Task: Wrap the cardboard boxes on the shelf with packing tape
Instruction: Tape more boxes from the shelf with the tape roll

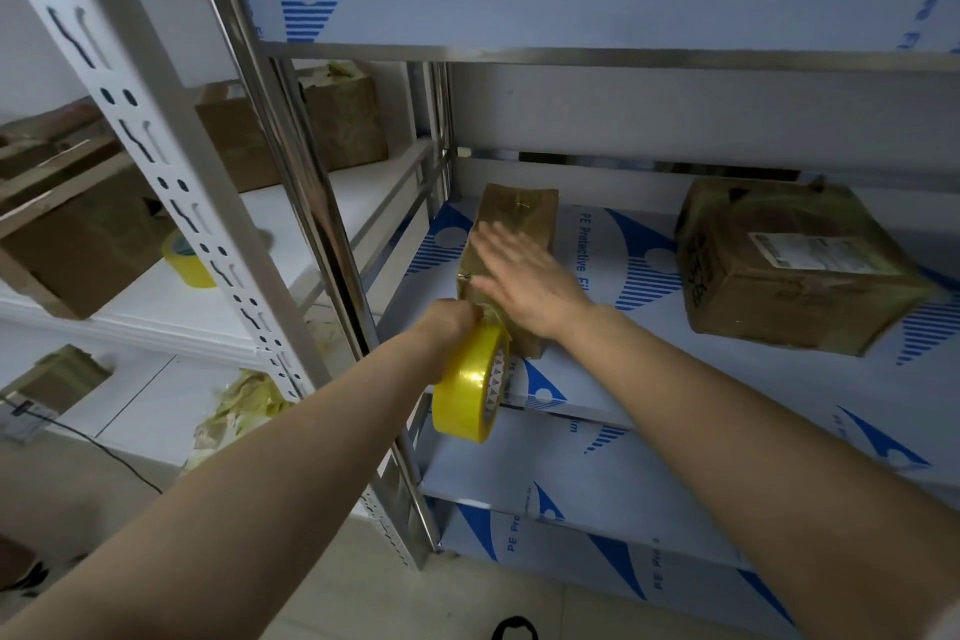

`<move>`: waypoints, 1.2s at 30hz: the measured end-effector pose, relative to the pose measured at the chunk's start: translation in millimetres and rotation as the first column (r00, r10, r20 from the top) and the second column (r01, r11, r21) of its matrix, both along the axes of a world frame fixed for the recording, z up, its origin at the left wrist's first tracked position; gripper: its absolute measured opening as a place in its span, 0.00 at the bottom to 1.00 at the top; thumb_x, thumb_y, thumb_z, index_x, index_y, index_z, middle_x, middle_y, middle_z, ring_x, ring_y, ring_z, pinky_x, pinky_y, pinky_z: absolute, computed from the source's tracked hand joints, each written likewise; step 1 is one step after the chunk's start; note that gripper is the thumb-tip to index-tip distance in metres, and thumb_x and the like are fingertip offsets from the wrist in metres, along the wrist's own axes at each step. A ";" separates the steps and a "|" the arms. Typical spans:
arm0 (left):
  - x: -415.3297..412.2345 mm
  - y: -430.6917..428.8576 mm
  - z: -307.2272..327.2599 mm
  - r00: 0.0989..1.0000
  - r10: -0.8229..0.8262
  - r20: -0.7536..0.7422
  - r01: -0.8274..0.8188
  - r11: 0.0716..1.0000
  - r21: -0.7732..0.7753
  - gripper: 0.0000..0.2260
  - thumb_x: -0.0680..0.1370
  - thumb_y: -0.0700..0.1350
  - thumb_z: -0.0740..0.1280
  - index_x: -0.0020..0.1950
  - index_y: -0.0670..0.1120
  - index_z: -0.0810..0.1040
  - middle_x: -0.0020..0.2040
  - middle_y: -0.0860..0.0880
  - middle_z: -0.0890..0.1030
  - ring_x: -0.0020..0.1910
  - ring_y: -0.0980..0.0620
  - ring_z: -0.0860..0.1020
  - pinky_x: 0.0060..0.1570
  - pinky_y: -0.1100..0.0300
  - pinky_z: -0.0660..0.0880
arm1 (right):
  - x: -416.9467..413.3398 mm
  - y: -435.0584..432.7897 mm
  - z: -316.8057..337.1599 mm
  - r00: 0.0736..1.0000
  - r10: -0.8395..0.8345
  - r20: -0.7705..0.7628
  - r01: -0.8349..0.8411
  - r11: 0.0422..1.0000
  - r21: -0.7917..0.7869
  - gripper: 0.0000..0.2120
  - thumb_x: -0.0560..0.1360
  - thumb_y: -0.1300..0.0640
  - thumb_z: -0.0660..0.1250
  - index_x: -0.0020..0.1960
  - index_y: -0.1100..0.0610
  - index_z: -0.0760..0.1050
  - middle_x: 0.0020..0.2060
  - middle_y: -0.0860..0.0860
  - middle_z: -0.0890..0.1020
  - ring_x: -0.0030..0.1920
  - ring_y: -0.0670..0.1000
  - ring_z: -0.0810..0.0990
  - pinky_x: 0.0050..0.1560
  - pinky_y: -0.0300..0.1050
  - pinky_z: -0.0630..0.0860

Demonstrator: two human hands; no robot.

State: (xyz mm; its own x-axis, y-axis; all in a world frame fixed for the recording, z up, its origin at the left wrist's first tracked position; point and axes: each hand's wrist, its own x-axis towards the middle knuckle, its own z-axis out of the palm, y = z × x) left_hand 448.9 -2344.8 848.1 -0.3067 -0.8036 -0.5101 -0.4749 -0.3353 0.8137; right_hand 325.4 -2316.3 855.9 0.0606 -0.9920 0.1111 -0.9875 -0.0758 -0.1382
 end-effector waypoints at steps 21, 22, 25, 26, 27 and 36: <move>23.9 2.3 9.7 0.965 -0.131 0.226 0.163 0.978 -0.132 0.15 0.82 0.46 0.59 0.64 0.40 0.74 0.51 0.44 0.74 0.48 0.46 0.73 0.48 0.57 0.70 | 2.9 -10.5 -15.7 0.991 -0.029 -0.128 0.032 0.999 0.021 0.33 0.80 0.54 0.61 0.78 0.56 0.47 0.78 0.52 0.52 0.77 0.49 0.52 0.74 0.45 0.49; 23.9 2.6 10.7 0.967 -0.134 0.219 0.164 0.979 -0.123 0.15 0.81 0.46 0.59 0.64 0.40 0.74 0.51 0.44 0.74 0.48 0.46 0.73 0.48 0.57 0.70 | 1.4 -10.0 -15.7 0.993 -0.023 -0.117 0.026 0.999 0.028 0.35 0.79 0.55 0.63 0.78 0.55 0.47 0.78 0.51 0.51 0.77 0.49 0.51 0.74 0.45 0.48; 23.1 4.8 13.0 0.977 -0.132 0.168 0.150 0.984 -0.097 0.11 0.80 0.46 0.62 0.60 0.43 0.74 0.46 0.46 0.75 0.42 0.48 0.74 0.42 0.59 0.71 | -0.5 -10.5 -16.7 0.995 -0.016 -0.102 0.020 0.999 0.043 0.37 0.77 0.65 0.63 0.78 0.55 0.46 0.78 0.51 0.51 0.77 0.48 0.51 0.74 0.44 0.48; 23.6 5.8 15.1 0.982 -0.131 0.135 0.143 0.986 -0.085 0.09 0.80 0.46 0.63 0.58 0.45 0.73 0.43 0.47 0.75 0.39 0.50 0.74 0.37 0.61 0.71 | 0.0 -10.7 -14.9 0.995 -0.009 -0.095 0.014 0.999 0.050 0.37 0.76 0.67 0.63 0.78 0.55 0.46 0.78 0.51 0.51 0.77 0.49 0.51 0.74 0.44 0.48; 25.0 5.9 15.6 0.987 -0.134 0.091 0.141 0.987 -0.071 0.08 0.79 0.45 0.64 0.57 0.45 0.73 0.41 0.48 0.75 0.37 0.51 0.74 0.34 0.61 0.71 | 1.0 -9.4 -10.7 0.998 0.002 -0.056 0.002 0.997 0.071 0.38 0.75 0.68 0.63 0.78 0.55 0.47 0.78 0.51 0.51 0.77 0.49 0.51 0.74 0.44 0.48; 46.0 6.1 27.3 0.949 -0.307 -0.069 0.305 0.952 -0.041 0.03 0.80 0.44 0.64 0.52 0.50 0.71 0.49 0.44 0.78 0.46 0.45 0.79 0.46 0.53 0.78 | 22.6 41.5 1.2 0.595 -0.242 0.767 0.363 0.932 0.012 0.06 0.77 0.57 0.62 0.44 0.55 0.77 0.38 0.47 0.78 0.41 0.47 0.76 0.41 0.42 0.71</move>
State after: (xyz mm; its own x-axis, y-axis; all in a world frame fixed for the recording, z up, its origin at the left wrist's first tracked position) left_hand 494.9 -2338.8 875.3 -0.5759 -0.6799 -0.4540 -0.4892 -0.1584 0.8577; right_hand 348.0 -2274.8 857.1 -0.4042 -0.9085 0.1062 -0.5156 0.1305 -0.8468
